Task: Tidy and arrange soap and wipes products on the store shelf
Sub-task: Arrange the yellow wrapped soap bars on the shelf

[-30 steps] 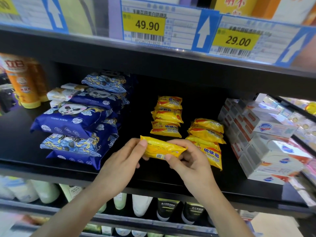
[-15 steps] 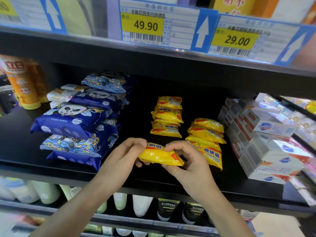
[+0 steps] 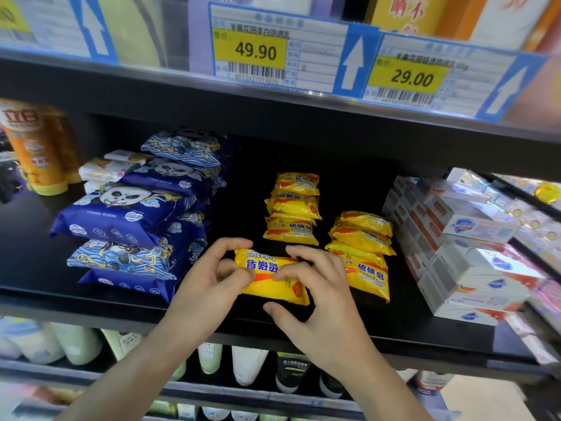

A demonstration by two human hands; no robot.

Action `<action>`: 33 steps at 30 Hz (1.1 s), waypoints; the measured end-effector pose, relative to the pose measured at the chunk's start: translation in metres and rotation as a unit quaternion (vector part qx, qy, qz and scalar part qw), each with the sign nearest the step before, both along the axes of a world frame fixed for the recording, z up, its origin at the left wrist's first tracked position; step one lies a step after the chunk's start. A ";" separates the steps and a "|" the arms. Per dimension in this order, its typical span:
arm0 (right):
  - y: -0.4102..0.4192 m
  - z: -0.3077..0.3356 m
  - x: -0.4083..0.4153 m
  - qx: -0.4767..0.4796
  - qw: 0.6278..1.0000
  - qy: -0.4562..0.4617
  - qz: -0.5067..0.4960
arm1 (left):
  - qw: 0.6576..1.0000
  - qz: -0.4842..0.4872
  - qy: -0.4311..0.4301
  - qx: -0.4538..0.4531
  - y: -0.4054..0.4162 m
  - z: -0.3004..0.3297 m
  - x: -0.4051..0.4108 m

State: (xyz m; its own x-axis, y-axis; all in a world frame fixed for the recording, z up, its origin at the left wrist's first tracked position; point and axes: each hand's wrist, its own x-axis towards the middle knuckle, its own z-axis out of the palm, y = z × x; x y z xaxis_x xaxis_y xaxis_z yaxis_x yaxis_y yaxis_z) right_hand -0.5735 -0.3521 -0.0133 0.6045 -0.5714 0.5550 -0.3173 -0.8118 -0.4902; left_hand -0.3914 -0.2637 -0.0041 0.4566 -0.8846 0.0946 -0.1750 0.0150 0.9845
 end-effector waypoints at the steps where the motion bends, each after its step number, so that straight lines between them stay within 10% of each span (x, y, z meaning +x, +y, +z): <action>1: 0.001 0.001 0.000 -0.011 1.000 0.002 0.001 | 1.000 -0.002 -0.001 0.000 0.000 0.000 0.001; 33: -0.062 0.061 -0.062 -0.062 0.937 0.286 -0.190 | 0.978 -0.028 -0.201 0.054 0.004 0.000 -0.005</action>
